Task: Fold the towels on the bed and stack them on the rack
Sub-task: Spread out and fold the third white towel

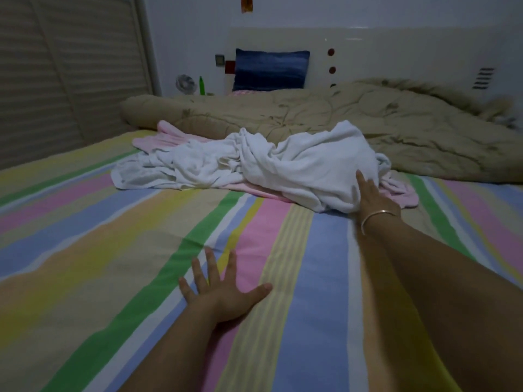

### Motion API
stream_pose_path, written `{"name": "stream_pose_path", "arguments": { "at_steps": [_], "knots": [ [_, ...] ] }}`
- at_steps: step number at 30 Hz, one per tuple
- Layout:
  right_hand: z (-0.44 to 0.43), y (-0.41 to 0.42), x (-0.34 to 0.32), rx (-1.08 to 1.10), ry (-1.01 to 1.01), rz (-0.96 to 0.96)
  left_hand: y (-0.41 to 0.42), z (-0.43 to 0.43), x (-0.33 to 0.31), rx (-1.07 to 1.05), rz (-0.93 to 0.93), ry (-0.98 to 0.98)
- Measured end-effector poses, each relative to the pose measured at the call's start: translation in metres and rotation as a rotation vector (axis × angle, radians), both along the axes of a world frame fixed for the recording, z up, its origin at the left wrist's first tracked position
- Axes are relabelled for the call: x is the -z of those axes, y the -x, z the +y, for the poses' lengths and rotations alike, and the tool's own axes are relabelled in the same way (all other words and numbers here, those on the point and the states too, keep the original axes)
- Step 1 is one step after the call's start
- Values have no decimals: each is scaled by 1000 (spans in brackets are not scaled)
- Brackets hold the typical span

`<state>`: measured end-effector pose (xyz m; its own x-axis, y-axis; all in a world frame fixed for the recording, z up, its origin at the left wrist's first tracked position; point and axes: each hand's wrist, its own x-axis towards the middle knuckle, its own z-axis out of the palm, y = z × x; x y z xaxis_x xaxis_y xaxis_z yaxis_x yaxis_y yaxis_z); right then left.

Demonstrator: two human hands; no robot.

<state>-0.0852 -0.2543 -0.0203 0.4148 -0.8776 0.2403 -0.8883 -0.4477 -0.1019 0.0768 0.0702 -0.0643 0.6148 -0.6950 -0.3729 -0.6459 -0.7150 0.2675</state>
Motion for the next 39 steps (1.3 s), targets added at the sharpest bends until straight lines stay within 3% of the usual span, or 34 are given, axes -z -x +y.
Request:
{"name": "stream_pose_path", "arguments": {
  "at_steps": [3, 7, 11, 13, 16, 20, 21, 23, 25, 28, 30, 32, 34, 36, 37, 39],
  "knots": [
    [-5, -11, 0, 74, -82, -23, 0, -4, 0, -6, 1, 2],
    [0, -31, 2, 80, 97, 207, -3, -6, -2, -10, -3, -3],
    [6, -38, 10, -147, 147, 224, -6, -7, 2, -18, -27, 0],
    [37, -32, 7, -282, 79, 117, -8, -6, 5, -20, -14, -1],
    [100, -21, -6, -267, -10, -61, -10, -3, 4, -29, 11, 54],
    [186, 4, -42, -326, -298, -129, -13, 11, -7, -14, 92, 182],
    [208, 13, -54, -358, -405, -106, -12, 18, -14, -44, 185, 251],
    [255, 35, -73, -371, -651, -22, -1, 36, -32, -250, 551, 515],
    [289, 60, -90, -358, -754, 95, 24, 53, -57, -409, 845, 786],
    [324, 100, -112, -316, -899, 145, 68, 82, -89, -455, 1086, 868],
    [340, 124, -121, -334, -1066, 228, 88, 102, -95, -421, 1113, 826],
    [353, 141, -129, -359, -1369, 239, 99, 118, -93, -405, 940, 772],
    [365, 148, -137, -369, -1484, 135, 105, 137, -95, -408, 725, 664],
    [359, 144, -130, -310, -1239, -99, 97, 159, -99, -479, 593, 638],
    [355, 143, -122, -267, -1020, -195, 90, 173, -99, -518, 557, 639],
    [340, 141, -99, -149, -585, -192, 72, 203, -97, -561, 361, 536]
  ]
}}
